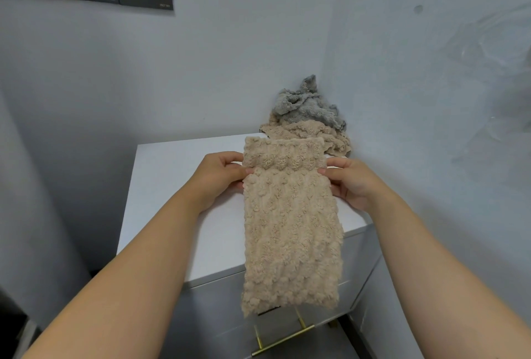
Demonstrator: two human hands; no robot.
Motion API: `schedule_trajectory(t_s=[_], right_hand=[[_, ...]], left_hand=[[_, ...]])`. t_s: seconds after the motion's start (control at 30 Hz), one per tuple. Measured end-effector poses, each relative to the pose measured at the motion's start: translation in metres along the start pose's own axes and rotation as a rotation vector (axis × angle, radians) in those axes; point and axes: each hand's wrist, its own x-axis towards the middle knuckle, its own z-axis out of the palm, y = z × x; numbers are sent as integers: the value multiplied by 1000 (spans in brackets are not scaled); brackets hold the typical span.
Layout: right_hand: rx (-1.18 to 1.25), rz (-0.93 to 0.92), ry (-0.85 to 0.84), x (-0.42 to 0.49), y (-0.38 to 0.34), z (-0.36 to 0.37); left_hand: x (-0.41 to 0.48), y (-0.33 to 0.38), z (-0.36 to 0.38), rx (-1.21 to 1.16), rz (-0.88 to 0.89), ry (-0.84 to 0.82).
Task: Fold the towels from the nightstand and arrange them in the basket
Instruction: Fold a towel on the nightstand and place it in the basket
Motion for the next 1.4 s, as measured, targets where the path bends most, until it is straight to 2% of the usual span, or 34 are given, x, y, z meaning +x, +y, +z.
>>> schedule_trajectory(t_s=[0.17,0.33,0.43,0.57,0.73,0.87,0.97,1.23,1.4], right_hand=[[7,-15,-6,3,3,-4],[-119,-51,118,7,5,0],[-113,-77,101,6,4,5],[-533,-195,118,5,5,8],[-670,-230,43,3,0,15],[-866,-219,17,3,-1,11],[-916,-200,17,3,-3,7],[-988,-224,-25,3,-4,4],[-1074,-155,-103,7,-5,-3]], left_hand=[[1,-2,-1,54,57,1],[3,-4,3,172,44,122],[1,-4,11,226,56,161],[-2,-9,20,488,255,207],[-1,-9,24,687,423,140],[3,-13,19,876,439,92],[5,-14,17,949,433,65],[8,-12,6,873,253,-7],[3,-4,6,996,211,-38]])
